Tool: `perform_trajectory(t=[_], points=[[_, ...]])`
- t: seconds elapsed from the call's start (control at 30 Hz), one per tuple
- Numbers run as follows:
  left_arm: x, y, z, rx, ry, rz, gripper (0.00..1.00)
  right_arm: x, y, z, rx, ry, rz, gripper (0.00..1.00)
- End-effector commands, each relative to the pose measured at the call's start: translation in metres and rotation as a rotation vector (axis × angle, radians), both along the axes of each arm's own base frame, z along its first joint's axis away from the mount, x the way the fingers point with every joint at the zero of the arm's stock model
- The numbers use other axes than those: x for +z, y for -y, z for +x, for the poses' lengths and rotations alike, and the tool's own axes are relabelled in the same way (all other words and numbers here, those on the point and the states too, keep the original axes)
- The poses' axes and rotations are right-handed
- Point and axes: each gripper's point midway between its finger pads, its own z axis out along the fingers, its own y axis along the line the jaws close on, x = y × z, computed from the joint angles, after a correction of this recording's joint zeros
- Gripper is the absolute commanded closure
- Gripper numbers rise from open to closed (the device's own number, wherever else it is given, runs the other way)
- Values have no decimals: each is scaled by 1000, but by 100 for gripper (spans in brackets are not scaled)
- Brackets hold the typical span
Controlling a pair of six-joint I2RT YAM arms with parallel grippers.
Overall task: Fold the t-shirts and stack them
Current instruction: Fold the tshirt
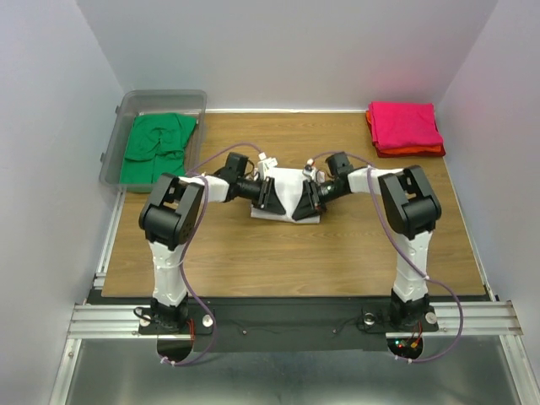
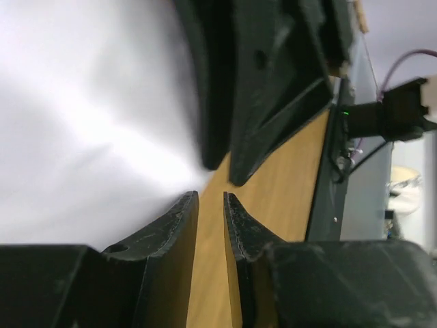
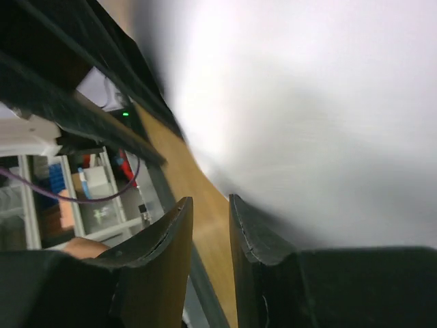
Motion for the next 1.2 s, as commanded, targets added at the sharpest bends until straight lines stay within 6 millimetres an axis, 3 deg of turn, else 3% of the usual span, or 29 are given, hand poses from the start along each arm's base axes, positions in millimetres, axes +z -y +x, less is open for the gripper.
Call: perform_trajectory(t=[0.0, 0.1, 0.17, 0.33, 0.47, 0.53, 0.57, 0.63, 0.67, 0.7, 0.77, 0.8, 0.87, 0.93, 1.07, 1.17], points=[[-63, -33, 4, 125, -191, 76, 67, -53, 21, -1, -53, -73, -87, 67], [-86, -49, 4, 161, -259, 86, 67, -81, 43, 1, -99, -97, -151, 70], [-94, -57, 0, 174, -290, 90, 67, -89, 57, 4, -132, -101, -176, 71], [-80, -66, -10, 129, -217, 92, 66, -87, 70, 0, -143, -84, -213, 72], [-60, -72, -16, 67, -116, 112, 65, -70, 73, 3, -126, -14, -224, 72], [-44, -74, -20, 44, -90, 116, 65, -53, 71, 5, -107, 29, -205, 72], [-35, -73, -15, 22, -37, 107, 65, -43, 71, 4, -86, 47, -195, 72], [-5, -69, -11, 9, 26, 63, 65, -2, 63, 18, -69, 142, -116, 72], [14, -64, 0, 9, 76, 39, 65, 13, 61, 22, -59, 177, -94, 72], [27, -59, 5, 5, 97, 17, 65, 37, 58, 37, -60, 251, -71, 71], [49, -53, 28, 17, 154, -2, 65, 53, 56, 53, -76, 299, -70, 71], [47, -51, 37, 23, 145, -3, 65, 69, 54, 68, -83, 350, -60, 71], [58, -46, 59, 47, 183, -7, 65, 69, 52, 82, -93, 361, -66, 71], [53, -40, 77, 81, 157, -21, 65, 71, 49, 100, -99, 394, -74, 71], [42, -33, 119, 158, 177, -22, 65, 25, 50, 130, -115, 344, -121, 71], [13, -33, 144, 203, 123, -23, 65, 1, 53, 148, -129, 326, -144, 71]])
